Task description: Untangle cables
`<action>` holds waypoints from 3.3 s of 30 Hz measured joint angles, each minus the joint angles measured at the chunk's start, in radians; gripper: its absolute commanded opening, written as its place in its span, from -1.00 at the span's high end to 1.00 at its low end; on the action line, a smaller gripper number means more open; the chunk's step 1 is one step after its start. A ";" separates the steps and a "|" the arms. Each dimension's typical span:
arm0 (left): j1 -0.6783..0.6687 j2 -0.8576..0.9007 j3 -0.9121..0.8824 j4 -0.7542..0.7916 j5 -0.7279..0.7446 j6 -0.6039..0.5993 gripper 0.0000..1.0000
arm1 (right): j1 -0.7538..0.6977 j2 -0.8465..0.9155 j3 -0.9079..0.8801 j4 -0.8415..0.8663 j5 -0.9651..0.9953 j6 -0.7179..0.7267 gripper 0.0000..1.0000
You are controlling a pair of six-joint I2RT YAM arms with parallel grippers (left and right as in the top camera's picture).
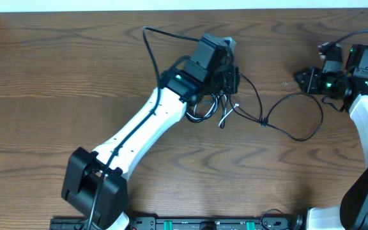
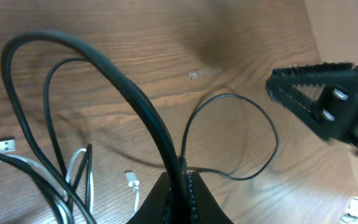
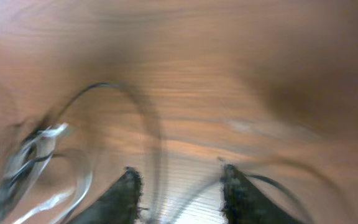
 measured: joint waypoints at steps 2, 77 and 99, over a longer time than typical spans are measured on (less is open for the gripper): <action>-0.008 0.006 0.000 0.001 -0.018 -0.031 0.85 | 0.006 0.000 0.000 -0.003 -0.124 -0.066 -0.07; 0.079 0.008 0.000 0.000 0.231 -0.794 0.50 | 0.432 0.000 0.000 -0.074 -0.161 -0.115 0.98; 0.077 0.007 -0.001 -0.226 0.059 -0.234 -0.47 | 0.156 0.000 -0.042 -0.161 0.597 0.442 0.97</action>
